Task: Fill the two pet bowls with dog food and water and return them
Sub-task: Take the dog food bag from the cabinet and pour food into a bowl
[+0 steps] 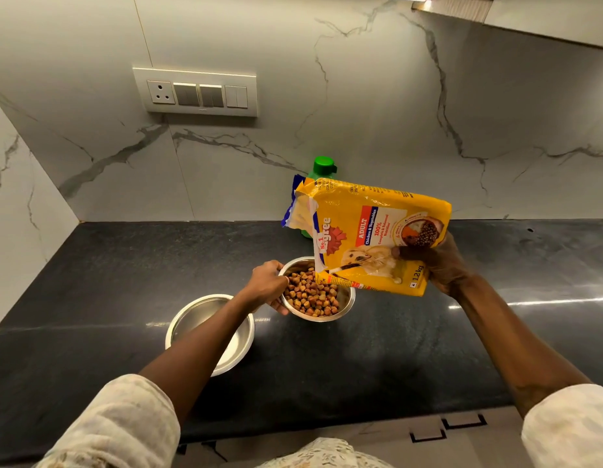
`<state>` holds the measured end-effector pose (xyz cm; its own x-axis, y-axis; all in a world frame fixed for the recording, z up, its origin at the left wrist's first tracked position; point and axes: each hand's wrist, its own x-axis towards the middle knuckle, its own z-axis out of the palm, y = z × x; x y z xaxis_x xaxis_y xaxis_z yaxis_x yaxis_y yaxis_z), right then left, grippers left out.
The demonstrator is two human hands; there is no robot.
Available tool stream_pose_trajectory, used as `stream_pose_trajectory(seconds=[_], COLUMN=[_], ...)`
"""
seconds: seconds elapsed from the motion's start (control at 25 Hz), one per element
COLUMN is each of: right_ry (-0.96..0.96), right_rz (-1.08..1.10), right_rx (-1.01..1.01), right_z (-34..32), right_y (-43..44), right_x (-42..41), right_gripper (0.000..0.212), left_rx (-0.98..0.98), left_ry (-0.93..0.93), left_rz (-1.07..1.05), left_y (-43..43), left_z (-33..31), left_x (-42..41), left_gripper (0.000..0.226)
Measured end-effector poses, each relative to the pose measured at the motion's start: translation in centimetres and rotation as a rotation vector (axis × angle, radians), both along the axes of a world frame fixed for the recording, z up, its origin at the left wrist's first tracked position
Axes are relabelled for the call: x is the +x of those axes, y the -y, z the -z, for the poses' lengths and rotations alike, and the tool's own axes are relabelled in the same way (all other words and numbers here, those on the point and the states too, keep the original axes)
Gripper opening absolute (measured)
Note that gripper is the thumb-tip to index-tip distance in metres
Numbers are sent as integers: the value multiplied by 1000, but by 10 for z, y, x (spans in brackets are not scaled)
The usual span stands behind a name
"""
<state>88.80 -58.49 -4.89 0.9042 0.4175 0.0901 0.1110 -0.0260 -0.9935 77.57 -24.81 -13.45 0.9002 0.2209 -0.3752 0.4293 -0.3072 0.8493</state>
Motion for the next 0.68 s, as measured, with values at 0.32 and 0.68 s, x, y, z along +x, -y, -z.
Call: stream_pose_trajectory(seconds=[0.32,0.68], right_ry=[1,-82], right_rz=[-13,65], right_rx=[-4,69], right_z=[2,19], right_y=[2,13], right_x=[-1,-7], right_gripper=[68,69], left_rx=[14,67], left_ry=[-11,-54], left_rz=[1,16], left_y=[1,7], left_z=[0,10], left_x=[1,1], left_gripper=[18,20])
